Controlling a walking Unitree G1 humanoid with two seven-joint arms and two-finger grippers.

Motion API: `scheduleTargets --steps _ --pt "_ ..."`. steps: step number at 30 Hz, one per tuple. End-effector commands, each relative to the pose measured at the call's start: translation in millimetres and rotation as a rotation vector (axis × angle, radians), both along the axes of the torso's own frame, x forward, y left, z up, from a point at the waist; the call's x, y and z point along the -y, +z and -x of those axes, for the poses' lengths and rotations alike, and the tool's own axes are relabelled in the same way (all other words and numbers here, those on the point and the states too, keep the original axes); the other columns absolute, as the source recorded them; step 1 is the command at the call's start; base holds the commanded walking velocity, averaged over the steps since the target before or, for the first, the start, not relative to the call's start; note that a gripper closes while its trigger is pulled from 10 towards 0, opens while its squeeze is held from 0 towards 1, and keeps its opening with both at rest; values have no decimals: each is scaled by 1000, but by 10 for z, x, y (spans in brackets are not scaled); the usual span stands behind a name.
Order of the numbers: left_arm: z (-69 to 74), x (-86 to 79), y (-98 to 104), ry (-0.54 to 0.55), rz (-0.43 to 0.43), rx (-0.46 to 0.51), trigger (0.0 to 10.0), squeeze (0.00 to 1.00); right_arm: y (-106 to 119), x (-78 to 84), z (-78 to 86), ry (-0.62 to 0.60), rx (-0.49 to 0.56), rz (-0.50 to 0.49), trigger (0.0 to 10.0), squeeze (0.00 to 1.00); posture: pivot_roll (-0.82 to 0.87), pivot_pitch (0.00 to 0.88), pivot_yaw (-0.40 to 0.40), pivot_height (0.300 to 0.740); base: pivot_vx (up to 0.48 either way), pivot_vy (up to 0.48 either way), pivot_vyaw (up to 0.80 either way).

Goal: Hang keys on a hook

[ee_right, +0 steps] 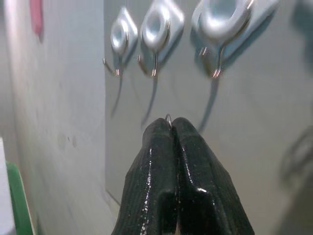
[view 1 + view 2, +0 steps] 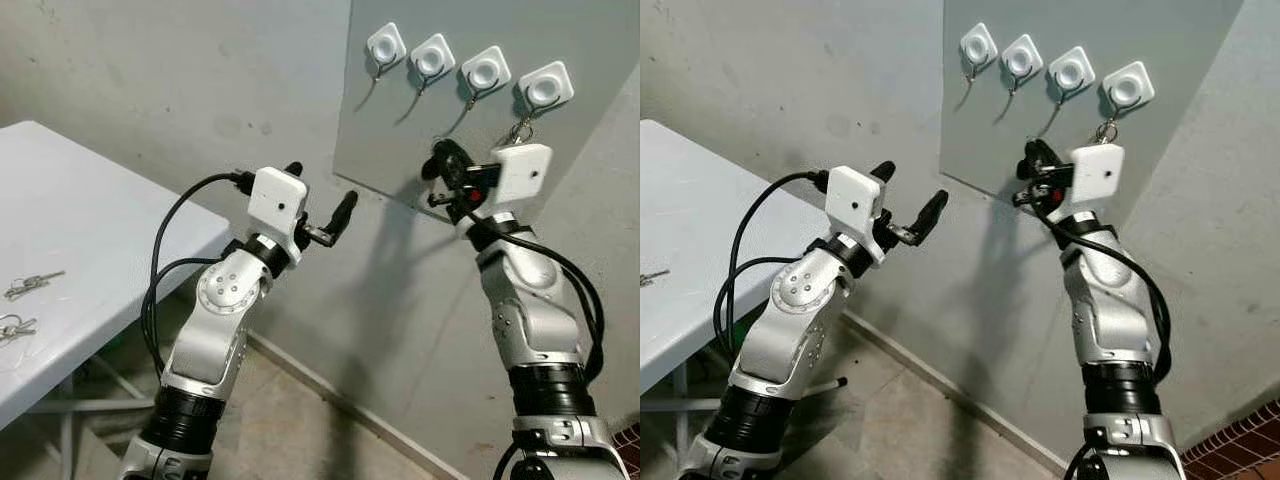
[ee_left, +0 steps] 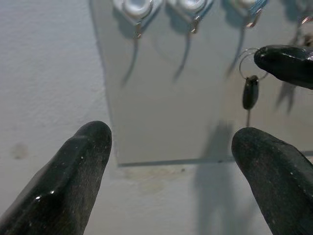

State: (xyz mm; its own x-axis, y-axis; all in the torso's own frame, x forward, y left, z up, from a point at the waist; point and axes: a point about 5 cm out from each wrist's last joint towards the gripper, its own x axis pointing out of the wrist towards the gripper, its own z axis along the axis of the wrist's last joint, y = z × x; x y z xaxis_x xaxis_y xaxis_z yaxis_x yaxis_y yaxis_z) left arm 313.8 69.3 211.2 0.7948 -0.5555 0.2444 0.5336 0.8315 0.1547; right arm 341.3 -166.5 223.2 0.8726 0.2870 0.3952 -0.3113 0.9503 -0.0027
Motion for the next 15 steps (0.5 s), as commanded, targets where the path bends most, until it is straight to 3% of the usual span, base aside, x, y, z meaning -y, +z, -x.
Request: scheduleTargets --steps 1,7,15 --pt "28 62 115 -39 3 37 10000 0 111 52 58 6 58 -11 10000 0 40 0 -10 740 0 0 0" --pt "54 103 132 -60 2 42 10000 0 223 60 158 59 121 -66 10000 0 34 0 -9 740 0 0 0" --pt "74 119 136 -65 2 40 10000 0 304 40 171 87 139 -74 10000 0 40 0 -18 740 0 0 0"
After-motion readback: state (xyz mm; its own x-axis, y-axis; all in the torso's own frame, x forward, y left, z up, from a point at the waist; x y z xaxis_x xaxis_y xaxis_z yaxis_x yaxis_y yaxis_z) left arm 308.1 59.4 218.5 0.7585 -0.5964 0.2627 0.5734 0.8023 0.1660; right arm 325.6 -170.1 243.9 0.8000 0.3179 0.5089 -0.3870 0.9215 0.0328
